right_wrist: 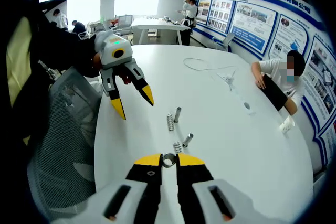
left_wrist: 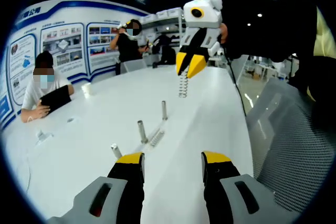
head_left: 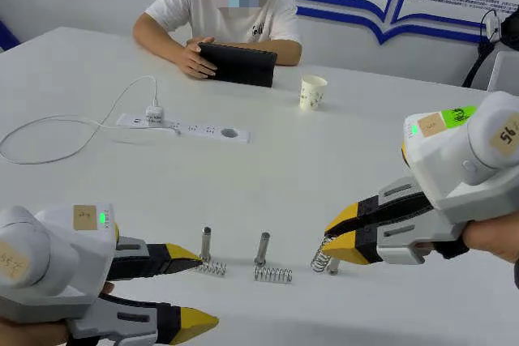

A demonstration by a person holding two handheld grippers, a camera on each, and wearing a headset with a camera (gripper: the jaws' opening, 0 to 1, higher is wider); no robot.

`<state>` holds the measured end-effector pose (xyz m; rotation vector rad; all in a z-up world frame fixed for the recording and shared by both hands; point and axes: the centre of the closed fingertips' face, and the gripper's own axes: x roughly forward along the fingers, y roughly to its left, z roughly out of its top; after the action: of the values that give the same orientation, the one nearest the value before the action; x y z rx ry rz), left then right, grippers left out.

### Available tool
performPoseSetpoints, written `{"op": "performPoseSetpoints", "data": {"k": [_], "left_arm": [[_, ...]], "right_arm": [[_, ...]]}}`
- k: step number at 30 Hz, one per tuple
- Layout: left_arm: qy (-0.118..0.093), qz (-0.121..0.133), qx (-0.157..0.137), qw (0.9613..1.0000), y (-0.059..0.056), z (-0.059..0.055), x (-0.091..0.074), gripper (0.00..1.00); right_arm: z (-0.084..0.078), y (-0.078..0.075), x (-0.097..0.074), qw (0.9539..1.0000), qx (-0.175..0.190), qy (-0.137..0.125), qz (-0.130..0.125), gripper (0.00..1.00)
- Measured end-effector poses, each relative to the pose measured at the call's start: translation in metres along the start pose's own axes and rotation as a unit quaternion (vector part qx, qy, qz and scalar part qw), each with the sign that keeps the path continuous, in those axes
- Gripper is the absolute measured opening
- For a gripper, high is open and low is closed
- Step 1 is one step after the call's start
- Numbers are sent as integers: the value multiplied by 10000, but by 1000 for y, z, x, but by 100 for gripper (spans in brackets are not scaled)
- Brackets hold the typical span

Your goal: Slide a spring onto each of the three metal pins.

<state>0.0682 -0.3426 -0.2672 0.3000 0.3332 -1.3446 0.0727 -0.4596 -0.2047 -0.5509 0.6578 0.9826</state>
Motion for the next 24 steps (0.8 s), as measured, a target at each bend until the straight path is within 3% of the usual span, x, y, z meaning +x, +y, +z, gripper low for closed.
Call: {"op": "performPoseSetpoints", "data": {"k": [12,24], "left_arm": [[-58,358,-243,9990,13,-4,-15,53],[-72,499,-320,9982,15,-6,-21,57]], "right_arm": [[-8,-32,-23,9991,143,71,-403,11],[-31,-60,-15,9962,379,320,-722,11]]}}
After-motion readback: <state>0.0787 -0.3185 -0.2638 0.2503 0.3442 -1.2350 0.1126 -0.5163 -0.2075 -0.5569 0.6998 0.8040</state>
